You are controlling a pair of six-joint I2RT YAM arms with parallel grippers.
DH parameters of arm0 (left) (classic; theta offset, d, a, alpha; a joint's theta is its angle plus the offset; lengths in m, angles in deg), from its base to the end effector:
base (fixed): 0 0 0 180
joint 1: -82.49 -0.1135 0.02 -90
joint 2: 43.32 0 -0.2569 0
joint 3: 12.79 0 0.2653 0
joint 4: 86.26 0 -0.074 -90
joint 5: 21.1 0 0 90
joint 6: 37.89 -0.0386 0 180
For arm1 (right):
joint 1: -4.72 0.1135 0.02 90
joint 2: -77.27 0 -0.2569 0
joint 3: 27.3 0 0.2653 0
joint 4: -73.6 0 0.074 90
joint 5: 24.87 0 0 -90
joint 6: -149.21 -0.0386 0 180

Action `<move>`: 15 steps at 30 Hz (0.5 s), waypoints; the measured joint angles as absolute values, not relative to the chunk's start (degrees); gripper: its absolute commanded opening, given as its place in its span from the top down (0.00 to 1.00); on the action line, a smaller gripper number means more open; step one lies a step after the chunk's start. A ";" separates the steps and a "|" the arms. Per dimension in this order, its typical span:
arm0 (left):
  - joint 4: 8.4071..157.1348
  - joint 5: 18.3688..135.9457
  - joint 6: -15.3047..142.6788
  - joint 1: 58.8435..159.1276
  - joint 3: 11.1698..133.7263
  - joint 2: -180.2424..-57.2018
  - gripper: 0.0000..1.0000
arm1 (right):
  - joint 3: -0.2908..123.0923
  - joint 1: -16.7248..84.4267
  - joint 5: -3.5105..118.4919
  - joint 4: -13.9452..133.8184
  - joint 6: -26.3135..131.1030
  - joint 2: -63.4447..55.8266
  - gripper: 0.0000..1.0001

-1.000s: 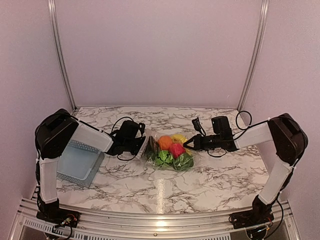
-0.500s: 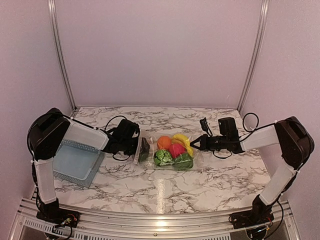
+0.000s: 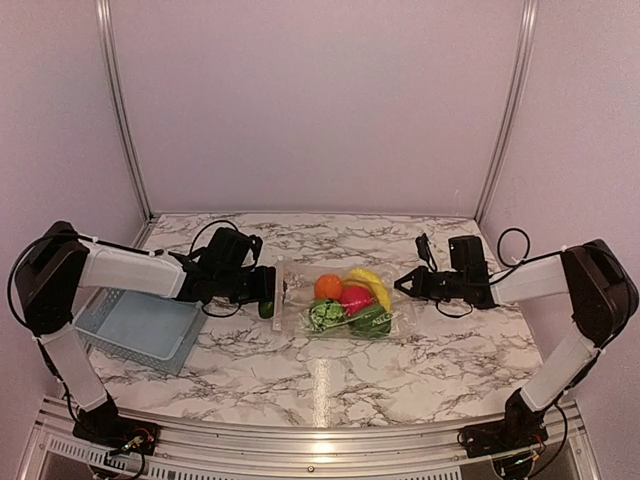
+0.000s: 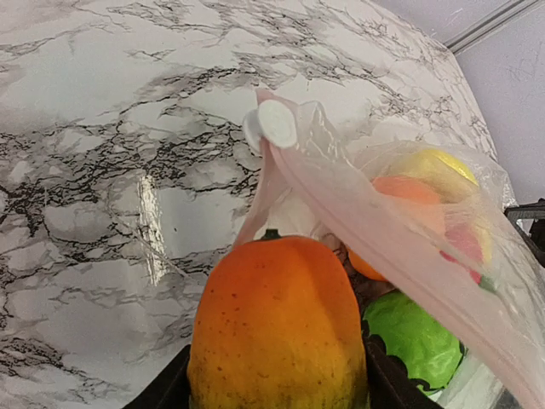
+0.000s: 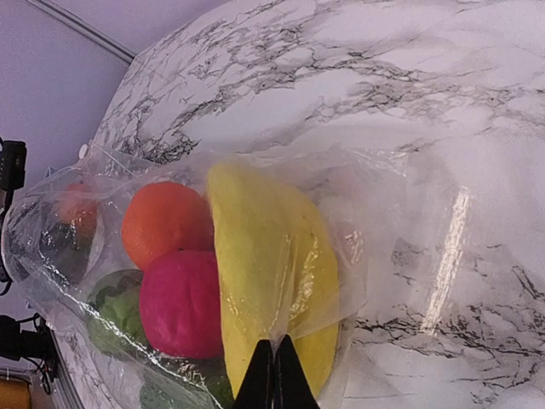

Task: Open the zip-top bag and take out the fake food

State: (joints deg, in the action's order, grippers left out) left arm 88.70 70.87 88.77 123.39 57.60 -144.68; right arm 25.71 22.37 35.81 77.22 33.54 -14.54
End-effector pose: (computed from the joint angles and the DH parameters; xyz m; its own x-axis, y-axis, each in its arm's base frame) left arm 0.2933 -0.2558 0.1627 -0.7597 -0.1314 -0.6368 0.2765 0.8212 -0.4992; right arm 0.3019 0.1159 0.1420 -0.7746 0.1499 -0.6145 -0.3442 0.7151 0.6084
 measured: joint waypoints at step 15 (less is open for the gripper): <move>78.10 67.92 87.57 121.93 46.58 -119.48 0.58 | 24.81 21.70 37.19 77.98 32.40 -14.43 1.00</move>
State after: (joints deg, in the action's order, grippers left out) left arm 78.10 67.92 87.57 121.93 46.58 -119.48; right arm 24.81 21.70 37.19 77.98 32.40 -14.43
